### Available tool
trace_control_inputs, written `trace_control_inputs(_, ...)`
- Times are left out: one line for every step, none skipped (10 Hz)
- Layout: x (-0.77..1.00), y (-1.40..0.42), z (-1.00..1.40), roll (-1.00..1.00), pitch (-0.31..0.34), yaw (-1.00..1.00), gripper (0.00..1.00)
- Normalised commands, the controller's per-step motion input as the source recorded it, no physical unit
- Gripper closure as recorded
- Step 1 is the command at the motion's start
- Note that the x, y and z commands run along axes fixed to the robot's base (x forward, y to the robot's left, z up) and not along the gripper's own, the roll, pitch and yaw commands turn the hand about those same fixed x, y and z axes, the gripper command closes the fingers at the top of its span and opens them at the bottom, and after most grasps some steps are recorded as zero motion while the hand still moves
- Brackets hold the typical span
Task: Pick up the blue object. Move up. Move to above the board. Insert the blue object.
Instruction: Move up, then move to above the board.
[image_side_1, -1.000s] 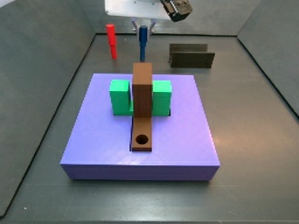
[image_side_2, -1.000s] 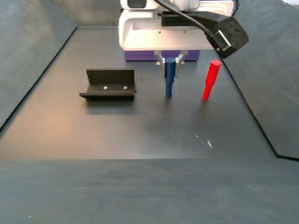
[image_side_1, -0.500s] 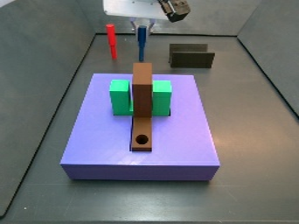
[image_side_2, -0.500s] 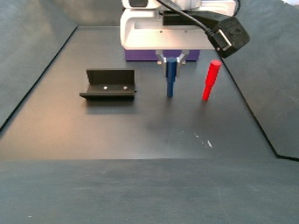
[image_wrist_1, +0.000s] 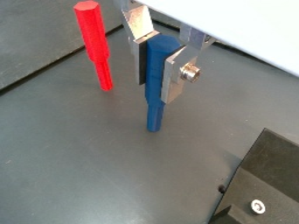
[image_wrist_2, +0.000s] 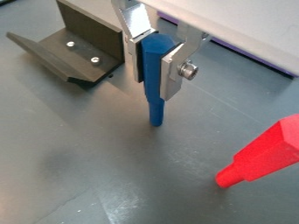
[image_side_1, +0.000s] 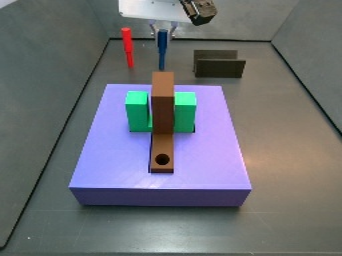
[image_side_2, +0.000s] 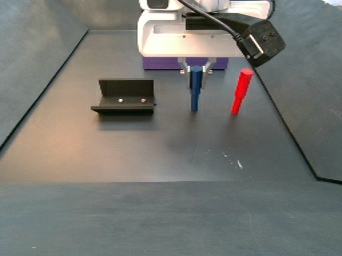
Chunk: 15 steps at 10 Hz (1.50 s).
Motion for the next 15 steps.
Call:
trace_control_inputs(0.00,0.00,0.83,0.00,0.000,0.00,1.00)
trace_control_inputs(-0.01,-0.07,0.79,-0.01,0.016,-0.04,1.00)
trace_control_inputs(-0.02,-0.05,0.48,0.01,0.016,-0.03,1.00)
trace_control_inputs(0.00,-0.02,0.20,0.02,0.003,-0.02,1.00)
trace_control_inputs(0.00,0.00,1.40,0.00,0.000,0.00,1.00)
trace_control_inputs(-0.02,0.00,1.40,0.00,0.026,0.00,1.00)
trace_control_inputs(-0.03,0.00,1.40,0.02,0.017,0.00,1.00)
trace_control_inputs(0.01,0.01,1.40,0.02,0.027,0.00,1.00)
trace_control_inputs(0.04,0.01,1.40,0.01,0.082,0.00,1.00)
trace_control_inputs(0.02,0.00,0.74,0.01,0.088,0.00,1.00)
trace_control_inputs(0.04,0.00,0.23,0.01,0.055,0.00,1.00)
trace_control_inputs(0.07,-1.40,0.21,0.07,0.122,0.21,1.00)
trace_control_inputs(0.06,-1.40,0.20,0.09,0.125,0.19,1.00)
trace_control_inputs(0.07,-1.40,0.21,0.07,0.094,0.11,1.00)
trace_control_inputs(0.07,-1.40,0.22,0.03,0.085,0.08,1.00)
